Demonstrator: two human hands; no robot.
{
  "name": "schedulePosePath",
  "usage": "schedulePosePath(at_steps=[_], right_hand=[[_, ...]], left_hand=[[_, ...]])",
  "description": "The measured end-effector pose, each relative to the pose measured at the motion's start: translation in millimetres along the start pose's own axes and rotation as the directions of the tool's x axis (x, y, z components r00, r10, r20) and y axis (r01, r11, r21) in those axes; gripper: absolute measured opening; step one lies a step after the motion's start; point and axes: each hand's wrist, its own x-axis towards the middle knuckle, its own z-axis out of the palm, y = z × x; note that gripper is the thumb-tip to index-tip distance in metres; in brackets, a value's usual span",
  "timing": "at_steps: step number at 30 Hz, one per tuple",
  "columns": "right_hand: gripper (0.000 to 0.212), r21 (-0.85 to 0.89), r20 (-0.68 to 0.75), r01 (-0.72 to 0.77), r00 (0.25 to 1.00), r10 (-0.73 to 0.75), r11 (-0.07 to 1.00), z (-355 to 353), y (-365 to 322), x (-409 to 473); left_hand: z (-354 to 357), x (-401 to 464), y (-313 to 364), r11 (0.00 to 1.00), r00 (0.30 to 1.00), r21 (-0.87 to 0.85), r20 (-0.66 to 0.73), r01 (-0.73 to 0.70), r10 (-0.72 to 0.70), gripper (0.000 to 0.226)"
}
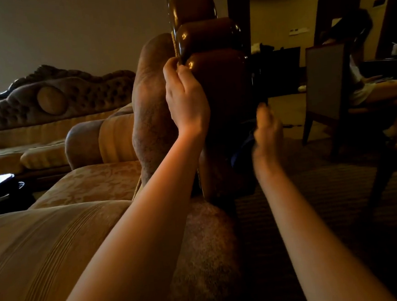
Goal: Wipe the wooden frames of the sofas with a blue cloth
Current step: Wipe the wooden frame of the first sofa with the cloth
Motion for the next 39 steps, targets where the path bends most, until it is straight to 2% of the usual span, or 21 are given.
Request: schedulePosePath(at_steps=[1,3,5,7,9,10,13,14,15,16,18,20,21,24,27,31,35,37,39], right_hand=[[0.034,-0.093,-0.015,0.032,0.999,-0.033,0.995,-1.1,10.2,-11.4],[0.052,-0.303,-0.068,0.177,0.976,-0.206,0.936,2.5,27.5,-29.6],[0.056,-0.373,-0.078,0.31,0.929,-0.363,0.874,10.8,35.5,-43.4],[0.058,-0.42,-0.08,0.358,0.9,-0.427,0.834,17.6,36.8,-43.7],[0.059,-0.478,-0.126,0.328,0.893,-0.433,0.815,19.8,32.0,-31.0],[0.053,-0.456,-0.138,0.292,0.91,-0.391,0.841,17.2,27.6,-20.3],[0.041,-0.272,-0.152,0.095,0.978,-0.14,0.958,4.9,20.5,9.4],[0.04,-0.269,-0.16,0.079,0.979,-0.125,0.96,3.5,21.3,9.4],[0.041,-0.317,-0.17,0.112,0.97,-0.173,0.942,5.1,24.8,3.5],[0.043,-0.425,-0.172,0.185,0.945,-0.28,0.886,8.2,32.4,-5.7],[0.044,-0.627,-0.119,0.33,0.855,-0.505,0.706,18.2,54.1,-34.3],[0.035,-0.711,-0.008,0.477,0.729,-0.685,0.517,27.1,77.3,-61.8],[0.031,-0.714,0.096,0.562,0.669,-0.737,0.417,28.7,86.4,-70.3],[0.027,-0.641,0.421,0.76,0.46,-0.782,0.102,23.8,90.0,-65.8],[0.02,-0.566,0.567,0.819,0.303,-0.766,-0.095,22.5,69.2,-44.5],[0.021,-0.529,0.651,0.827,0.251,-0.716,-0.191,19.4,61.9,-44.3],[0.027,-0.419,0.803,0.842,0.168,-0.572,-0.34,13.6,85.7,-54.2],[0.036,-0.384,0.89,0.808,0.193,-0.414,-0.448,14.6,88.8,-59.4],[0.043,-0.392,0.908,0.777,0.239,-0.345,-0.493,23.5,72.9,-57.2]], left_hand=[[0.3,0.2,0.1,1.0,1.0,0.004,-0.009,-0.002,0.002,0.036],[0.5,0.7,1.3,1.0,1.0,0.019,-0.012,0.008,-0.008,0.035],[-0.9,0.2,4.4,0.999,1.0,0.03,-0.007,0.019,-0.019,0.035],[-4.8,-0.2,7.6,0.999,0.999,0.026,0.008,0.031,-0.032,0.034],[-12.9,-2.7,4.2,0.998,0.998,-0.019,0.013,0.055,-0.055,0.034],[-18.9,-7.3,-1.6,0.997,0.998,-0.042,0.018,0.066,-0.066,0.036],[-44.2,-38.0,-32.2,0.995,0.995,-0.049,0.042,0.088,-0.086,0.05],[-53.2,-49.5,-44.7,0.995,0.994,-0.045,0.053,0.094,-0.091,0.052],[-61.8,-60.2,-56.6,0.994,0.993,-0.043,0.068,0.102,-0.099,0.053],[-68.9,-69.3,-68.9,0.992,0.99,-0.04,0.083,0.117,-0.113,0.051],[-78.6,-85.1,-87.7,0.987,0.982,-0.037,0.111,0.159,-0.154,0.044],[-83.1,-96.3,-99.7,0.982,0.974,-0.032,0.134,0.187,-0.182,0.038],[-84.1,-98.9,-103.8,0.981,0.973,-0.031,0.138,0.192,-0.186,0.035],[-84.5,-97.3,-105.6,0.98,0.974,-0.043,0.129,0.195,-0.189,0.025],[-85.9,-93.4,-106.3,0.979,0.974,-0.03,0.118,0.201,-0.196,0.029],[-86.6,-93.3,-110.3,0.974,0.973,-0.07,0.091,0.217,-0.21,0.027],[-88.3,-92.6,-112.8,0.961,0.964,-0.089,0.063,0.262,-0.257,0.027],[-87.9,-92.7,-114.4,0.96,0.962,-0.057,0.016,0.273,-0.272,0.028],[-87.7,-93.2,-113.4,0.961,0.961,-0.017,-0.023,0.276,-0.276,0.03]])
